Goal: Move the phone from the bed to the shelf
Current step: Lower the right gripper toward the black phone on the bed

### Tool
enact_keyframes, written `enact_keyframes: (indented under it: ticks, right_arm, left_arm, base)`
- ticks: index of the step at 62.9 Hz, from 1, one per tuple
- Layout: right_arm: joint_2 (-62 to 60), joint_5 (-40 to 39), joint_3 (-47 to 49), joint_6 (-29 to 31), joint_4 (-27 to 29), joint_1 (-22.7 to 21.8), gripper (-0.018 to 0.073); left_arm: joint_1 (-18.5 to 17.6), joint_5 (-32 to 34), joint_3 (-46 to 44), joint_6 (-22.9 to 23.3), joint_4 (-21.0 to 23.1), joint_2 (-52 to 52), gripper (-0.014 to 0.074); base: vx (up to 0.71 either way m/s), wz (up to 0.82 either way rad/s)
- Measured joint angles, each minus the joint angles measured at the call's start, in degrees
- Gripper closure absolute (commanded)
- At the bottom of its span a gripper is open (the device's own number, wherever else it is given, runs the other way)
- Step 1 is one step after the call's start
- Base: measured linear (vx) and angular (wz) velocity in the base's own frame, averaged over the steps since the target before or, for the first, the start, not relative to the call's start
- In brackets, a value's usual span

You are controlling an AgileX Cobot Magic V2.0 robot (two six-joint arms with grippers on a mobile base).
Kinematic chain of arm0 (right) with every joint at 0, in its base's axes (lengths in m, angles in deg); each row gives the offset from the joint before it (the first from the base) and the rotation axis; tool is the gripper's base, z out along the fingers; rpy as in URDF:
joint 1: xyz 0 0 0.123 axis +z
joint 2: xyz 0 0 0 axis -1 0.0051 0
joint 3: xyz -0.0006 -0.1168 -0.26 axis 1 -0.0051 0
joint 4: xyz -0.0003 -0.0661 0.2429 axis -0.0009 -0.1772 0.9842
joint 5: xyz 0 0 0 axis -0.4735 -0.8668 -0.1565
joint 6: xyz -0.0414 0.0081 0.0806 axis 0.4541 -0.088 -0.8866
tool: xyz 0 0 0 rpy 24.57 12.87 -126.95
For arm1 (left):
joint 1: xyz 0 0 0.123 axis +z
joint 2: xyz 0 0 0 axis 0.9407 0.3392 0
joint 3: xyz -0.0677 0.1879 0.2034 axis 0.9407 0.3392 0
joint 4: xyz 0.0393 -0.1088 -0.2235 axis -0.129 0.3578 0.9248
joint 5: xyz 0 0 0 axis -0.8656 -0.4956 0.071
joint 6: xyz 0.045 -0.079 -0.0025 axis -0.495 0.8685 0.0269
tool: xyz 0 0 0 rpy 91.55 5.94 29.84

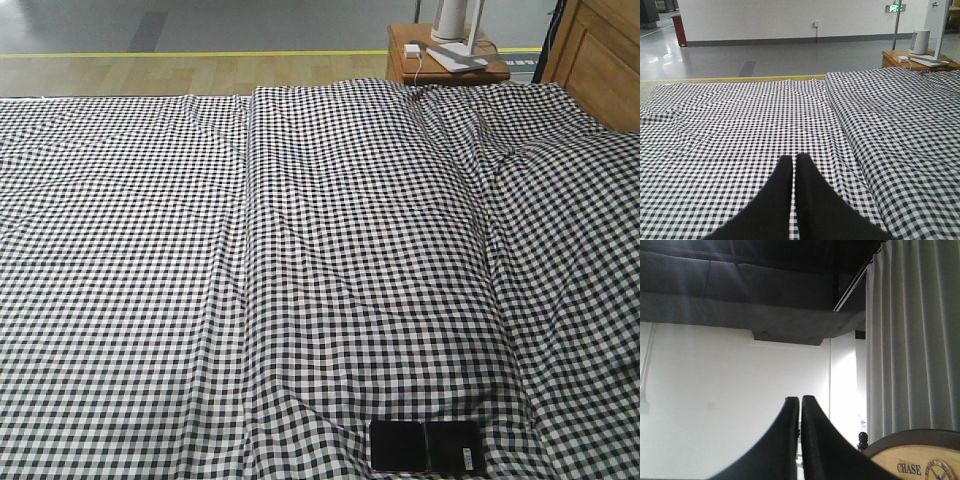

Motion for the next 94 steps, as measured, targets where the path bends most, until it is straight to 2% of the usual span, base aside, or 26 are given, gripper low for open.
enact_keyframes:
  ticks: [9,21,39,50,58,62,80,94]
  right_arm:
    - [8.2,7.01,9.94,-0.63,0.0,0.0,0.0564]
    - [21.48,21.87,19.3,-0.89,0.0,0.0,0.0564]
    - [38.24,39.22,20.5,-0.9,0.0,0.0,0.0547]
    - [46.91,47.55,20.5,-0.9,0.0,0.0,0.0497]
    - [51.76,51.37,20.5,-0.85,0.0,0.0,0.0399]
    - [53.5,52.22,20.5,-0.85,0.0,0.0,0.0317]
    - [56.15,52.53,20.5,-0.85,0.0,0.0,-0.0172]
    - [56.15,52.49,20.5,-0.9,0.0,0.0,-0.015]
  left_arm:
    - [0.0,0.0,0.0,0.0,0.0,0.0,0.0595]
    - [0.0,0.0,0.0,0.0,0.0,0.0,0.0595]
    - [0.0,0.0,0.0,0.0,0.0,0.0,0.0595]
    - [0.0,0.0,0.0,0.0,0.0,0.0,0.0595]
    - [0.0,0.0,0.0,0.0,0.0,0.0,0.0595]
    - [0.0,0.0,0.0,0.0,0.0,0.0,0.0595]
    - [0.0,0.0,0.0,0.0,0.0,0.0,0.0595]
    - [0.0,0.0,0.0,0.0,0.0,0.0,0.0595]
  base:
    - [0.0,0.0]
    - [0.0,0.0]
    - [0.0,0.0]
    - [0.0,0.0]
    - [0.0,0.0]
    - [0.0,0.0]
    - [0.0,0.0]
    - [0.0,0.0]
